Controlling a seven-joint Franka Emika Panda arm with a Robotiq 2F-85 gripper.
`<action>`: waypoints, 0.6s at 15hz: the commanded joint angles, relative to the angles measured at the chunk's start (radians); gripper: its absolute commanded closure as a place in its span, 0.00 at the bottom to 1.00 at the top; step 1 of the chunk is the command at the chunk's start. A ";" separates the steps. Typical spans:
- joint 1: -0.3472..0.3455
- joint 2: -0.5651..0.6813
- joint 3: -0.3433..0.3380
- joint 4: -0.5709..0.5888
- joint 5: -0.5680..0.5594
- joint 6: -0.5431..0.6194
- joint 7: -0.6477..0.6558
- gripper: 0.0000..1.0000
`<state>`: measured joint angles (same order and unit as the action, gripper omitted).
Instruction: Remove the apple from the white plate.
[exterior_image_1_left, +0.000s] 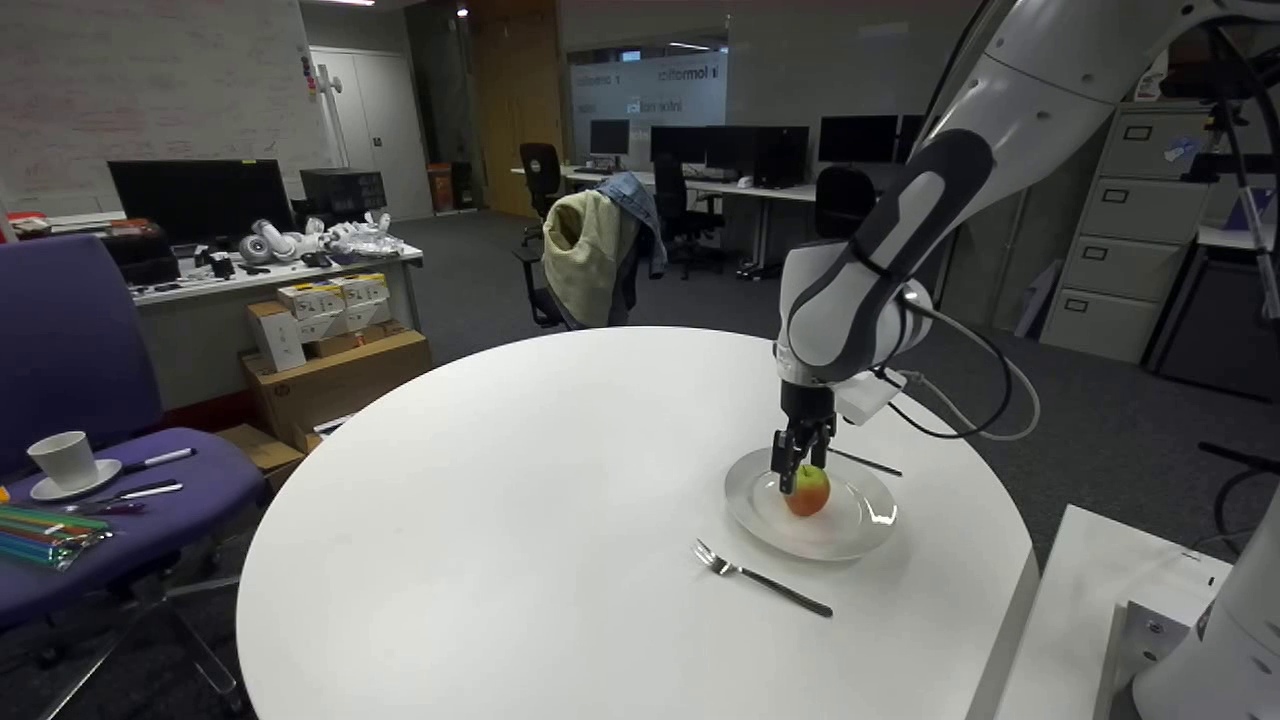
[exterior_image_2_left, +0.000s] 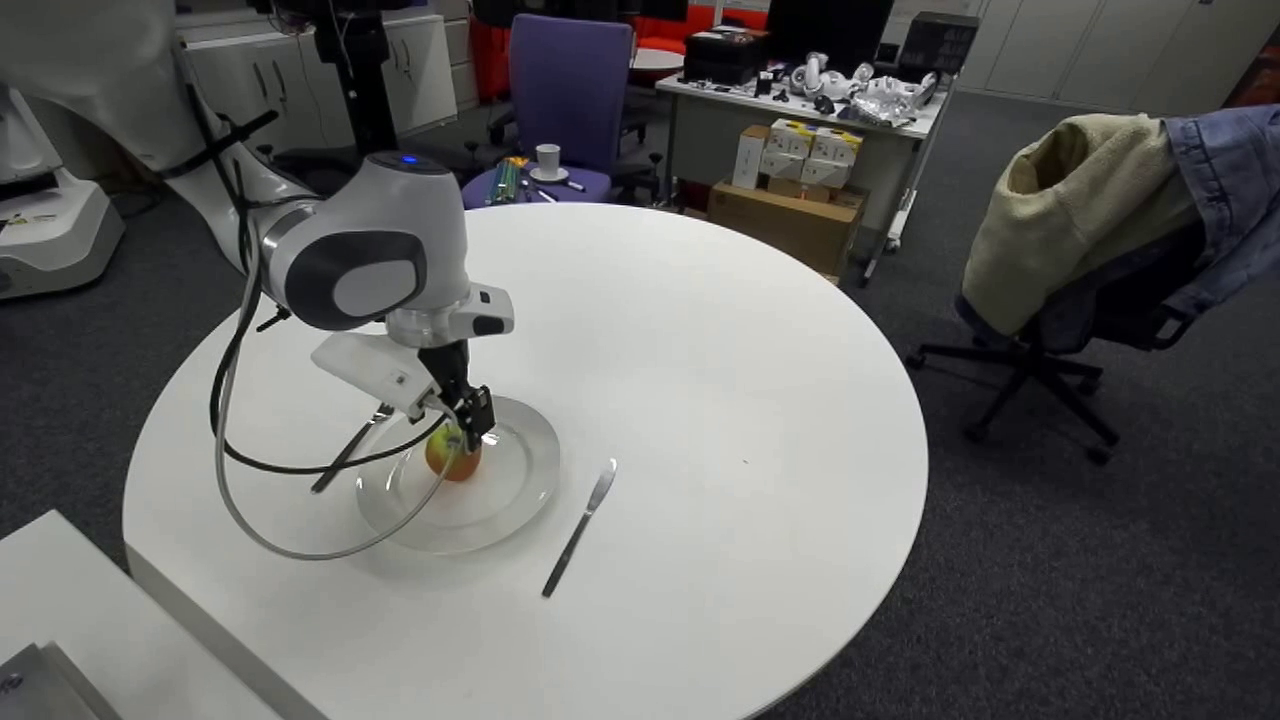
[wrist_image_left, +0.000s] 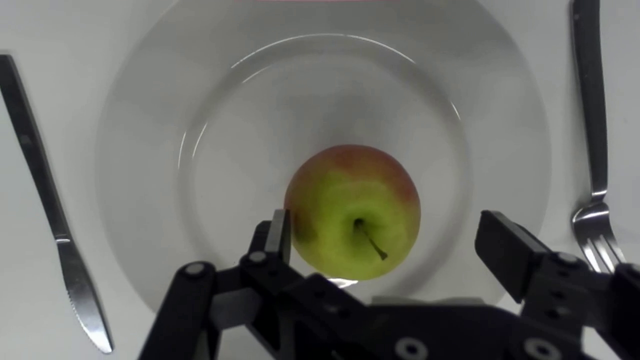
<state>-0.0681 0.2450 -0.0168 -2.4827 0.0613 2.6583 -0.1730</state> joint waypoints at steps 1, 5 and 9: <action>0.000 -0.003 -0.015 0.003 -0.070 -0.004 -0.012 0.00; 0.001 0.001 -0.028 0.001 -0.128 0.000 -0.004 0.00; -0.003 0.015 -0.023 0.000 -0.125 0.009 -0.007 0.00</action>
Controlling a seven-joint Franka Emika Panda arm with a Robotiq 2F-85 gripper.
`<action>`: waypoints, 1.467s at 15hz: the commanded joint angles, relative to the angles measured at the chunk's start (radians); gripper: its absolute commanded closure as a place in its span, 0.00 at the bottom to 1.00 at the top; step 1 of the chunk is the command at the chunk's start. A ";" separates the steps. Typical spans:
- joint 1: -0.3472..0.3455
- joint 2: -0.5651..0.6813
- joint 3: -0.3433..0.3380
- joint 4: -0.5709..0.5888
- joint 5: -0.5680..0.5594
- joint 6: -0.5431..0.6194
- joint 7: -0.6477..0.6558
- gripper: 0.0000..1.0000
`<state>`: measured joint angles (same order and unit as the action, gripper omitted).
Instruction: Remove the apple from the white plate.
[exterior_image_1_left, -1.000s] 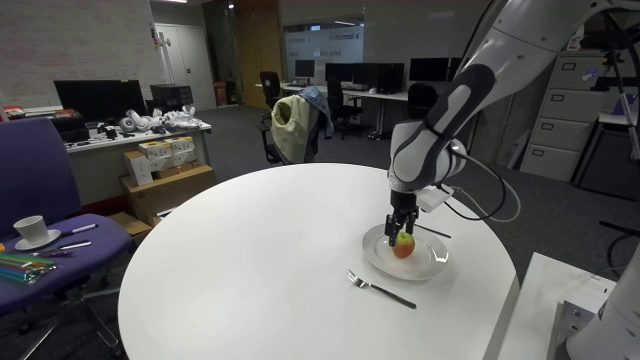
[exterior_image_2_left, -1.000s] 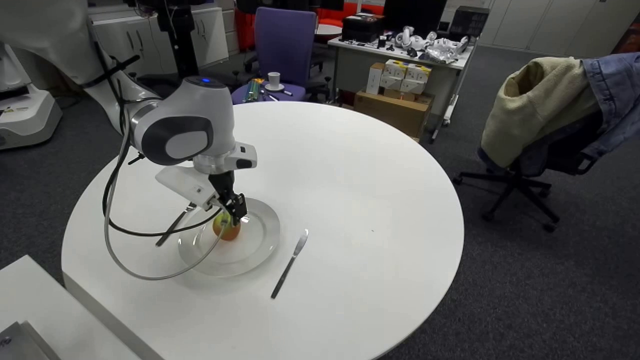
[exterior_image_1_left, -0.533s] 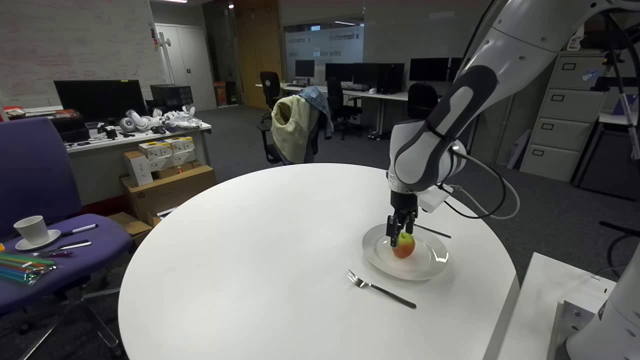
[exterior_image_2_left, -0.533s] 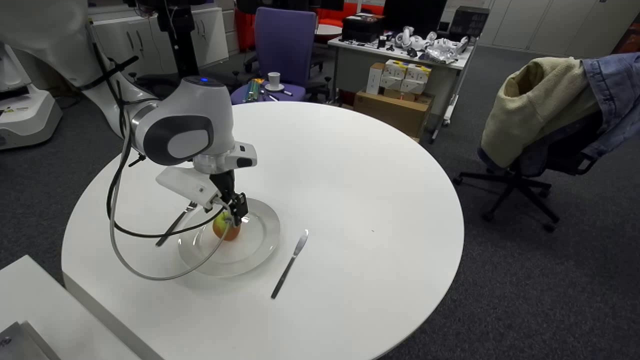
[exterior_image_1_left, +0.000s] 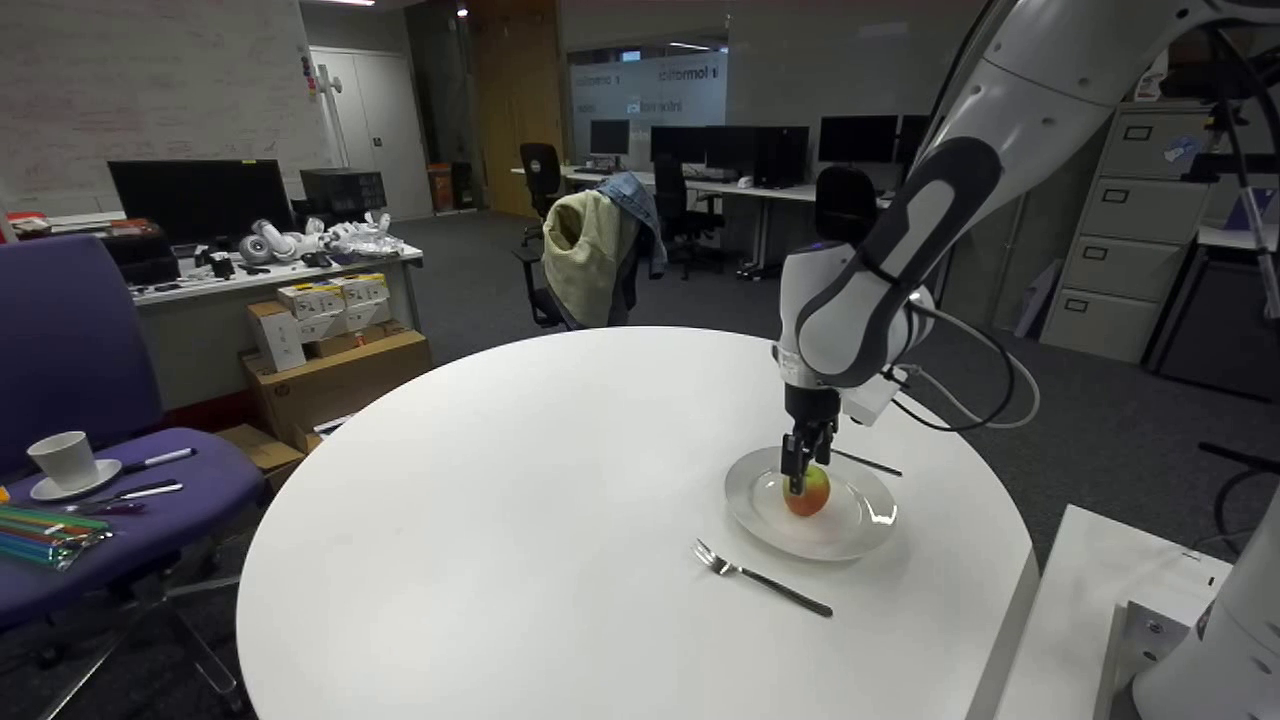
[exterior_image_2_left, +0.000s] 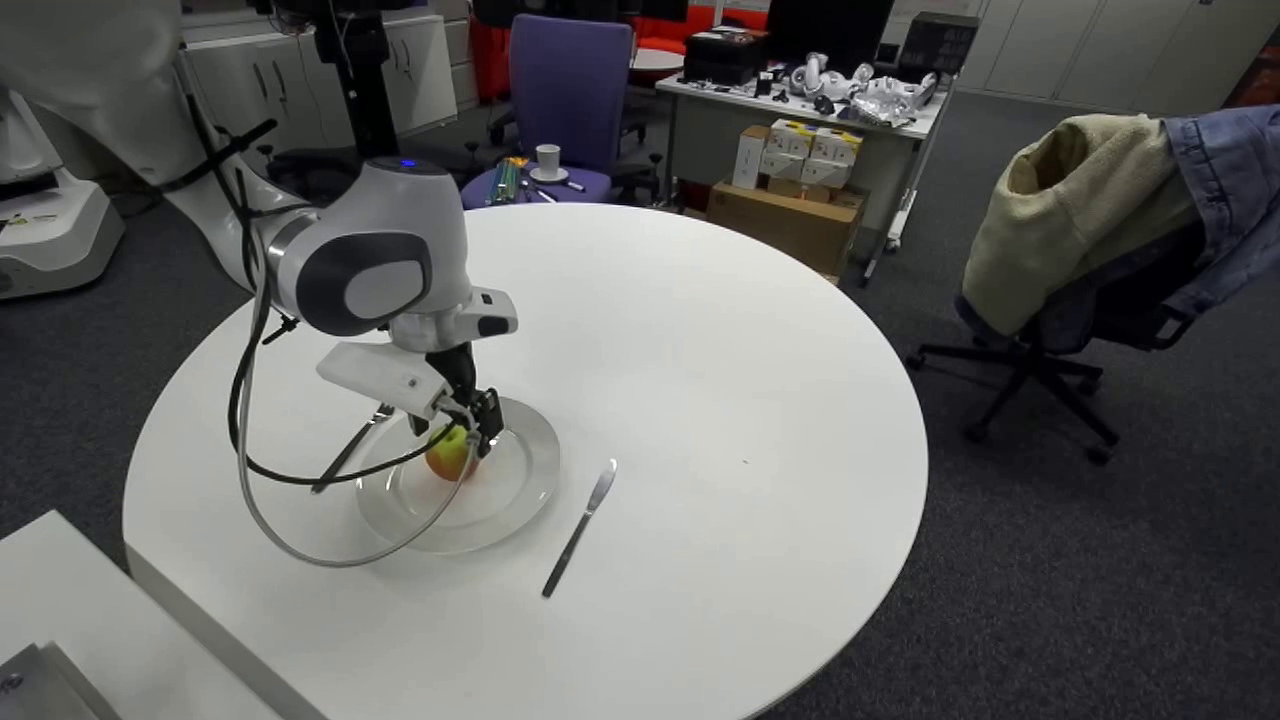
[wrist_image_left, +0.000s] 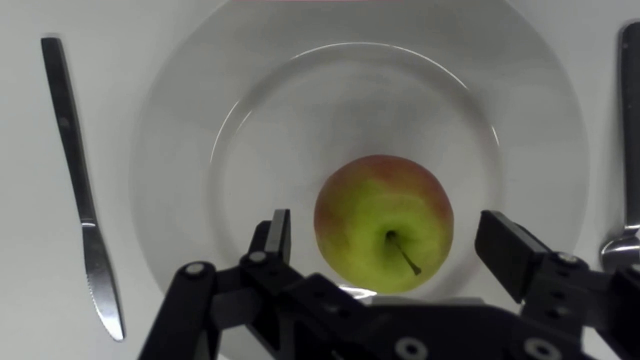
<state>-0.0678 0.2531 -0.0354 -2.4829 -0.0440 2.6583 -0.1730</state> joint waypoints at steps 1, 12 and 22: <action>-0.002 0.012 -0.003 0.000 -0.019 0.010 -0.008 0.00; -0.001 0.014 -0.016 0.004 -0.031 0.015 0.008 0.53; -0.036 0.015 -0.107 0.186 -0.021 0.007 0.097 0.53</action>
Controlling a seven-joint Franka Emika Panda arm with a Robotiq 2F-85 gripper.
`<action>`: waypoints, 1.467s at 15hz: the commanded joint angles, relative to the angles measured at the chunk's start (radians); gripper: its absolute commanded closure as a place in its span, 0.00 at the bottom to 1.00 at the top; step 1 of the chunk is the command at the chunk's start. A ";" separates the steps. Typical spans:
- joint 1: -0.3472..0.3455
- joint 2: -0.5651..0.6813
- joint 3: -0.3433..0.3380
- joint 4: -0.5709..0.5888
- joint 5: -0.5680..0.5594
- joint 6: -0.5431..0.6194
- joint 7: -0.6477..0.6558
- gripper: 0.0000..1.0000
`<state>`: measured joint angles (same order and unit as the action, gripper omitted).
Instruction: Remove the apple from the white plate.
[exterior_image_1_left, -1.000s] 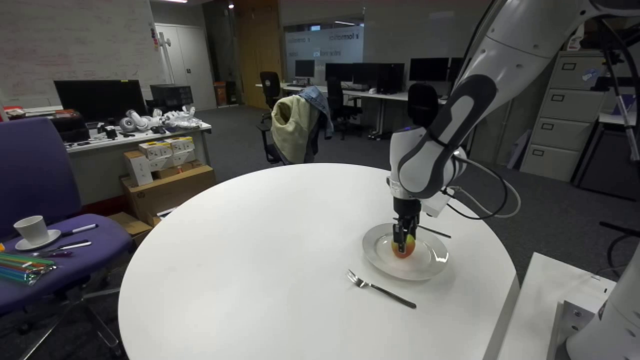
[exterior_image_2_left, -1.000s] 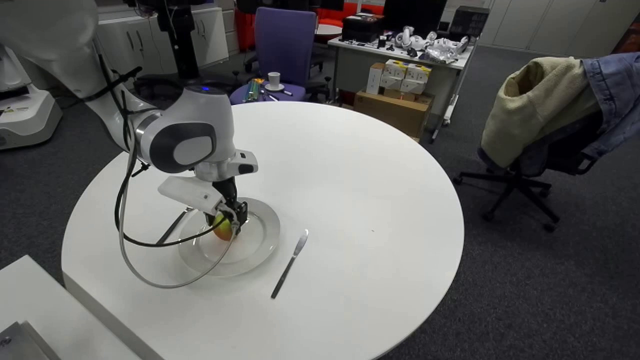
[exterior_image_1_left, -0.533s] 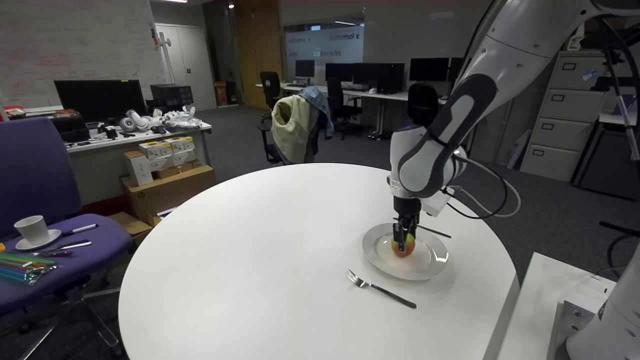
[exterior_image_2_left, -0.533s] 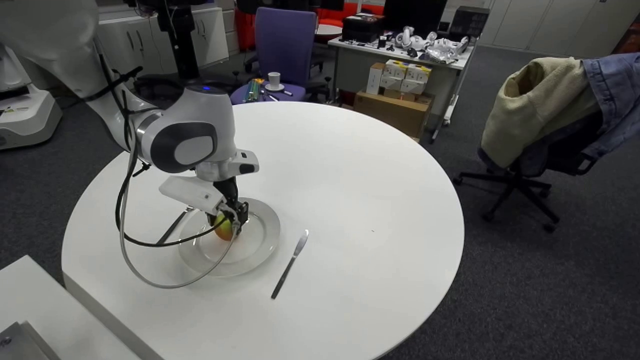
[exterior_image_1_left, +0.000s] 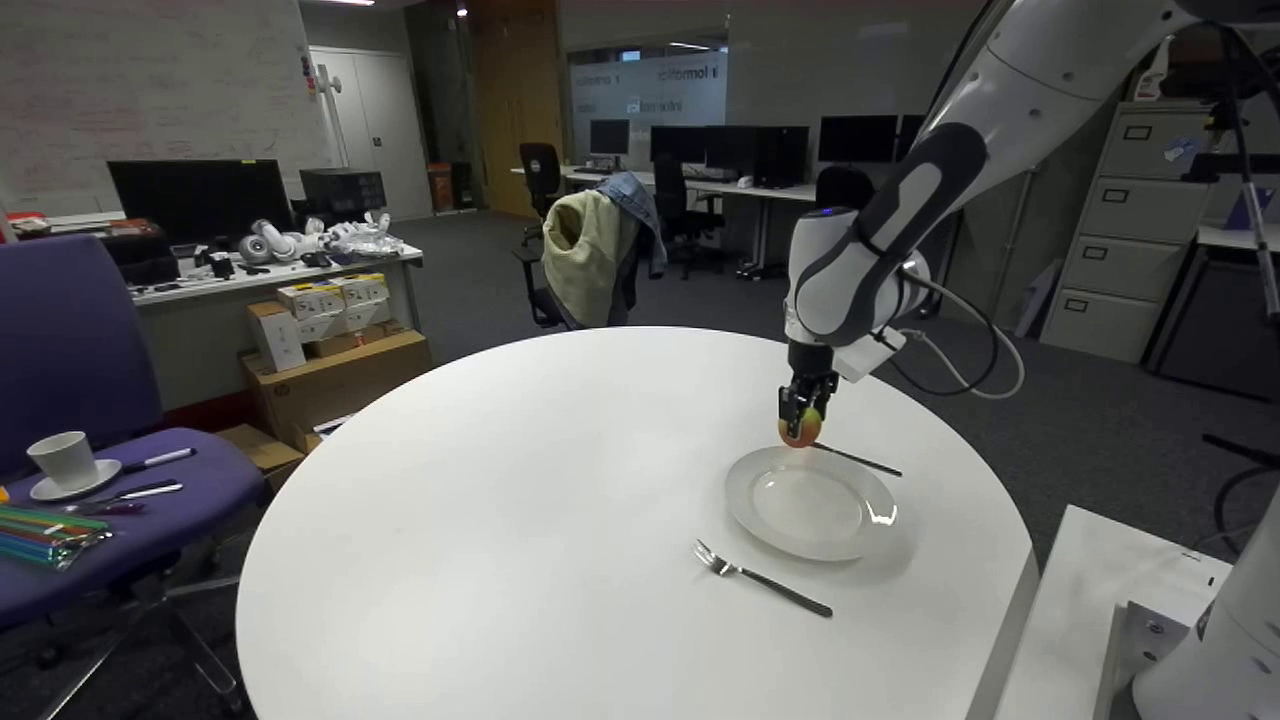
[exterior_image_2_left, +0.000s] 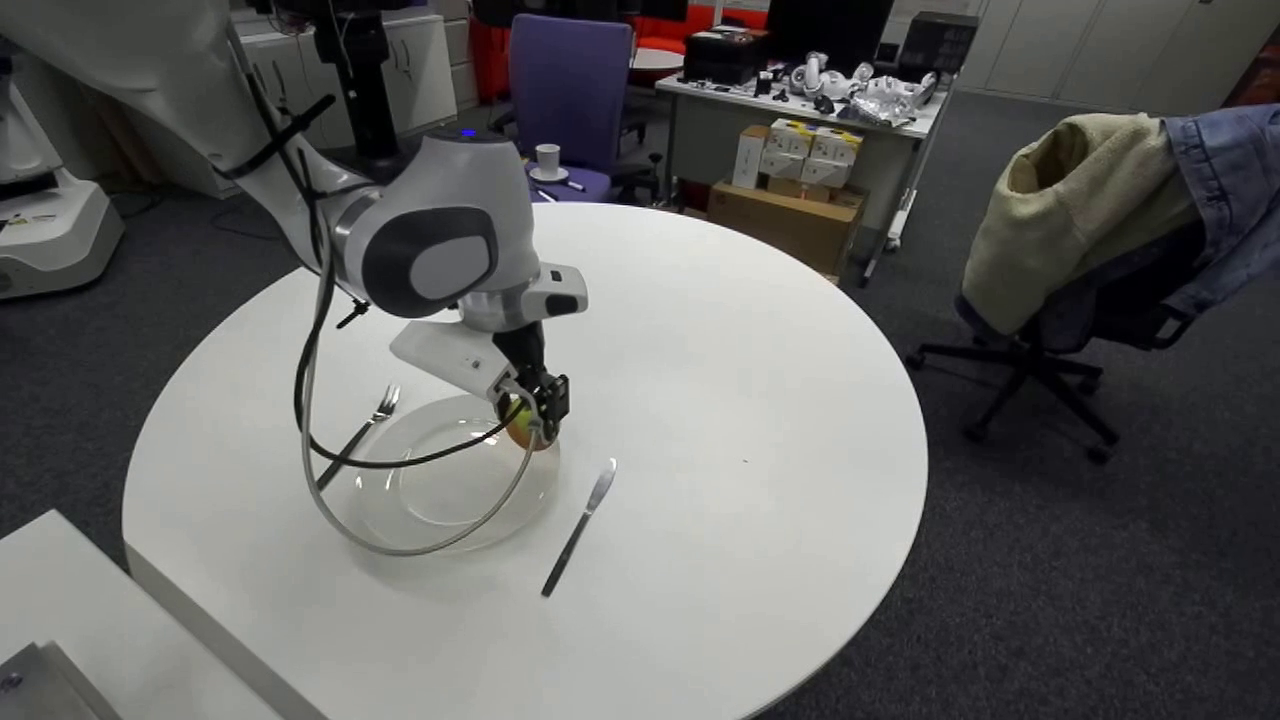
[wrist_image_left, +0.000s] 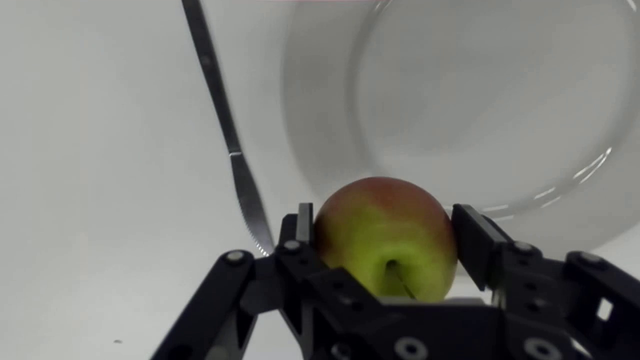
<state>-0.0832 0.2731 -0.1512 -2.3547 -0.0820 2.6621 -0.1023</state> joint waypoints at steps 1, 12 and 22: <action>-0.024 0.003 0.013 0.084 0.030 0.001 0.035 0.53; -0.032 0.170 0.080 0.394 0.151 -0.060 0.067 0.53; -0.056 0.356 0.183 0.611 0.317 -0.168 0.061 0.53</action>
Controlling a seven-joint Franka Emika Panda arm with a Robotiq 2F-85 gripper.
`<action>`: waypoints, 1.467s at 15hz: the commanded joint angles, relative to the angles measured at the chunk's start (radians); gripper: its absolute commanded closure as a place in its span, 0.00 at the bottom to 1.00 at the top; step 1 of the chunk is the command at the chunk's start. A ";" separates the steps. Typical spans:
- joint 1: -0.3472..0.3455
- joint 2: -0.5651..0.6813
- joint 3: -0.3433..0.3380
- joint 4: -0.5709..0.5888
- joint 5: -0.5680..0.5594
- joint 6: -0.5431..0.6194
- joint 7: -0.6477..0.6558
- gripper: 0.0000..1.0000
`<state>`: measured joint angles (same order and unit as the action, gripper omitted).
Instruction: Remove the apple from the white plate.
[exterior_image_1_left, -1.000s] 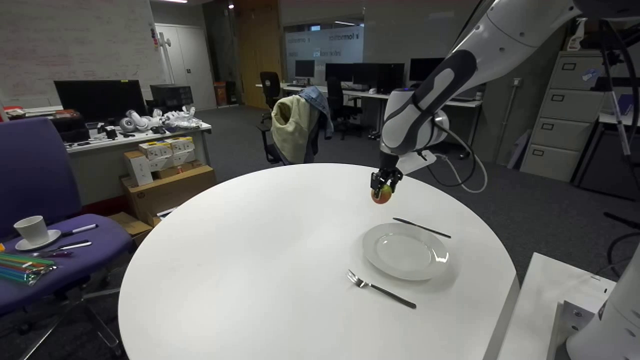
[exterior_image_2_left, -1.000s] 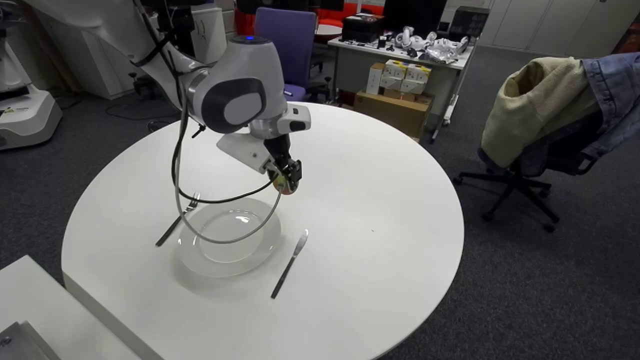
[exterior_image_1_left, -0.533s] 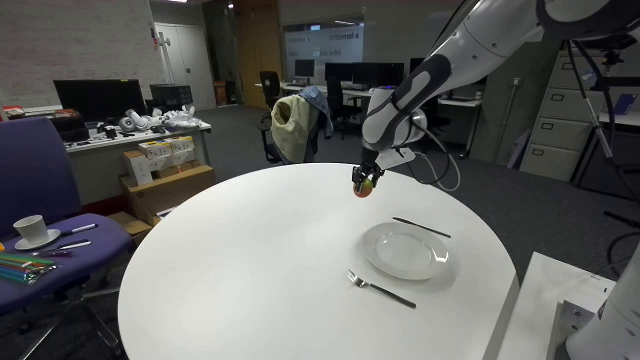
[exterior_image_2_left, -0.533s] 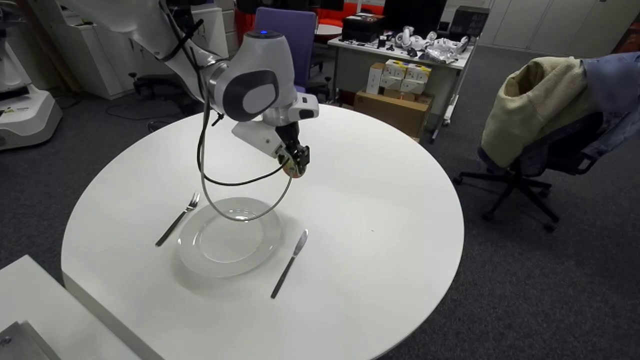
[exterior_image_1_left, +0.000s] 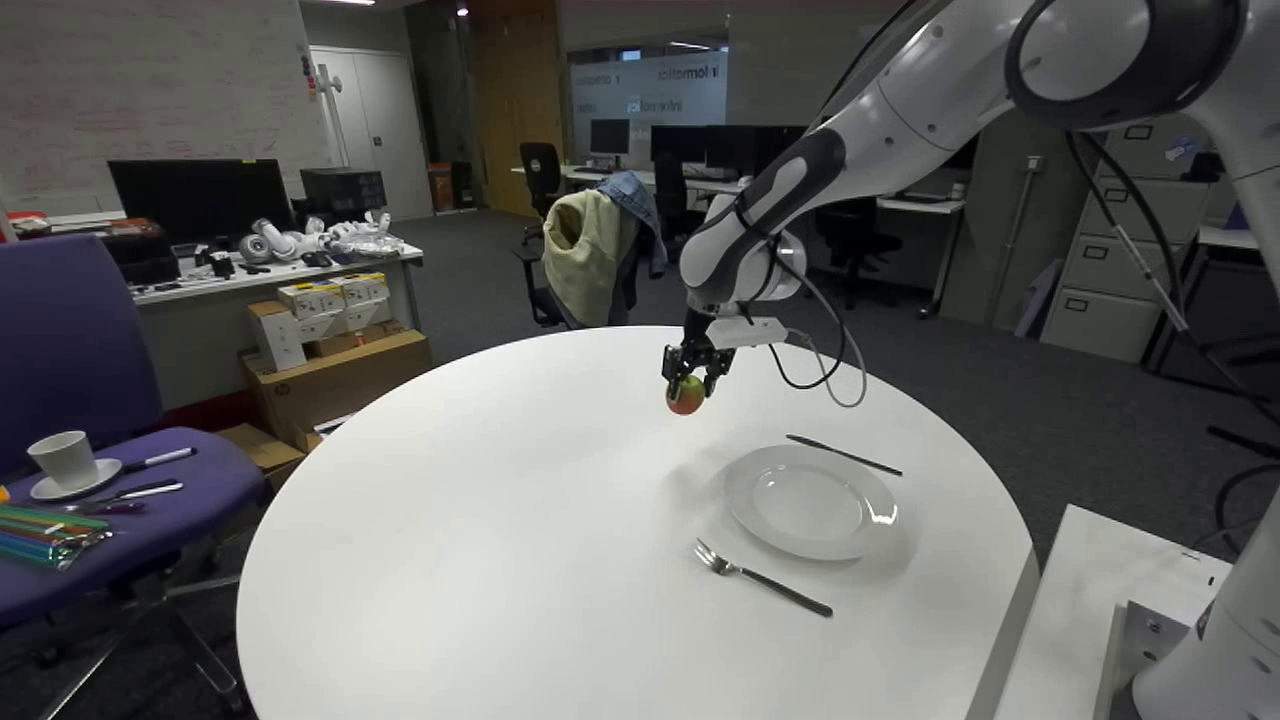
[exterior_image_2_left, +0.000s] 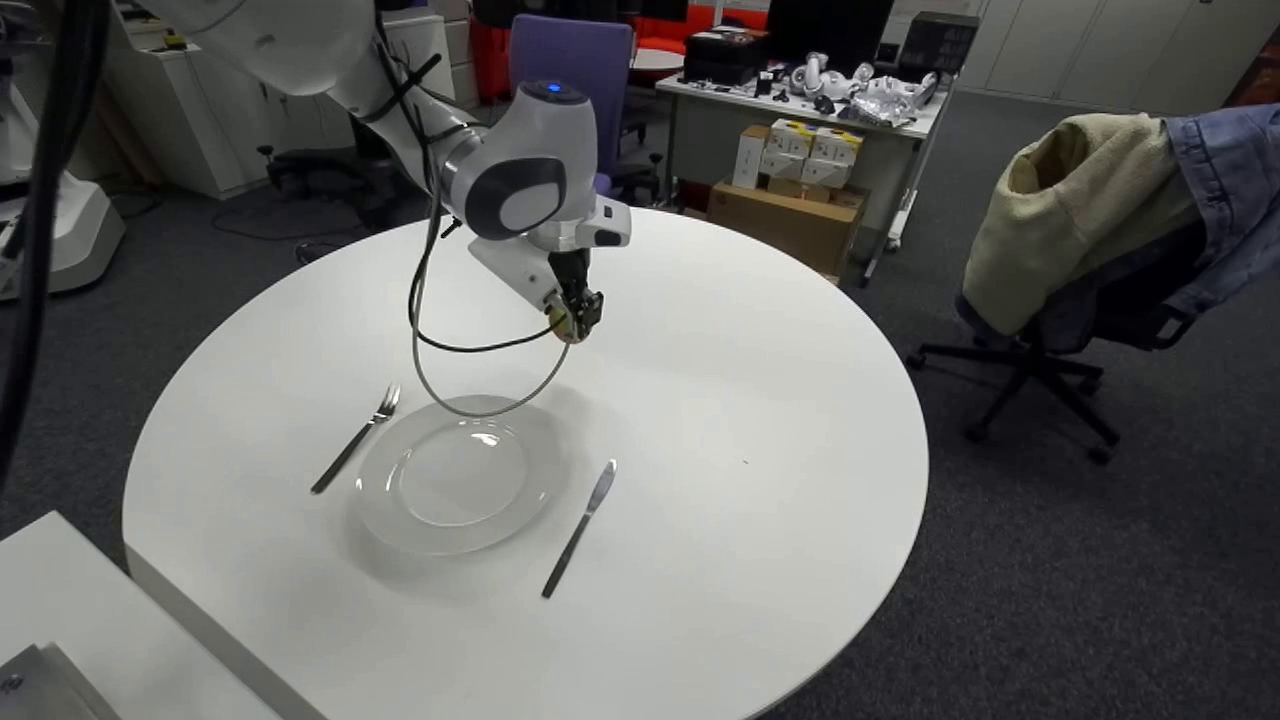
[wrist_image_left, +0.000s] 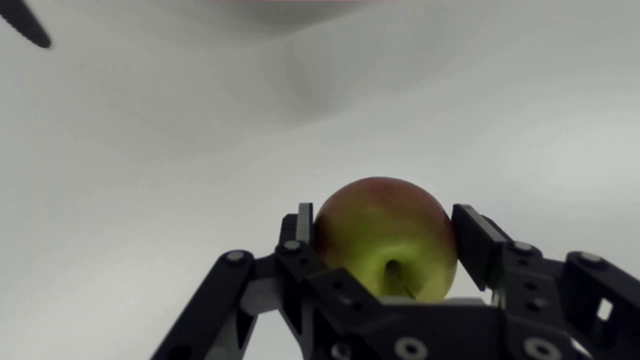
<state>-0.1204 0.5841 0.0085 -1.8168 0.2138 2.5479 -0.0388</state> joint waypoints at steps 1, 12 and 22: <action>-0.014 0.060 0.023 0.080 0.015 -0.058 -0.002 0.53; -0.001 0.134 0.008 0.113 -0.024 -0.107 0.005 0.53; 0.004 0.094 0.000 0.083 -0.034 -0.113 -0.005 0.00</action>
<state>-0.1186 0.7221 0.0183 -1.7198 0.2047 2.4509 -0.0396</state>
